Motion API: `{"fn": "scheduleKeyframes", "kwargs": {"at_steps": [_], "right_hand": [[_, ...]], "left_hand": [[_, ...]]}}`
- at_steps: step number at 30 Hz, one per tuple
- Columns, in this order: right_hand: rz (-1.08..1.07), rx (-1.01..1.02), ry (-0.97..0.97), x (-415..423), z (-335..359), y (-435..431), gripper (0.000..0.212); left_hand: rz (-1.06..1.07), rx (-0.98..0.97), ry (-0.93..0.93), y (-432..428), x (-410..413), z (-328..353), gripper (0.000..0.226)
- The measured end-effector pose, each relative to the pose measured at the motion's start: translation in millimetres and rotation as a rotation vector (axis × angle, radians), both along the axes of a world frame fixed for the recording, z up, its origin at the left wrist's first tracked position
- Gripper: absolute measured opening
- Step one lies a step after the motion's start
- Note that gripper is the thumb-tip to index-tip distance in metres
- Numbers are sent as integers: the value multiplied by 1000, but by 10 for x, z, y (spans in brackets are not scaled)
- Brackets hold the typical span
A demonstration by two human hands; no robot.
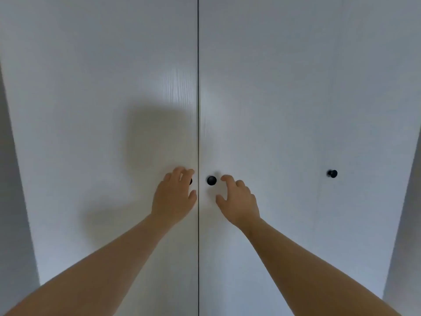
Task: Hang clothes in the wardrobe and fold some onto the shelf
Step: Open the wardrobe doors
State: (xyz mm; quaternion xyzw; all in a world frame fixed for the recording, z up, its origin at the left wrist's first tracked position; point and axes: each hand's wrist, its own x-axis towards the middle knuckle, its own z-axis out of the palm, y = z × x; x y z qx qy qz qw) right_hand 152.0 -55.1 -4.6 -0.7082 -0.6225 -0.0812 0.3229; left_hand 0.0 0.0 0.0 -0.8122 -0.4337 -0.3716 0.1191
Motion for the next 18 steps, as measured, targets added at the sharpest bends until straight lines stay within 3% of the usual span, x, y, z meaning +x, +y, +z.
{"fn": "scheduleKeyframes", "kwargs": {"at_steps": [5,10,14,18], "right_hand": [[62,0,85,-71,37,515,45],[106,68,213,-138,57,716,9],[135,79,231,-175,104,549,11],[147,181,194,-130,50,120,11]], "left_hand": [[-85,-113,-139,390,69,-38,39],[-78,-75,-142,466,115,-81,38],[-36,-47,-150,280,194,-116,44],[-182,-53,-404,-77,262,-139,40]]}}
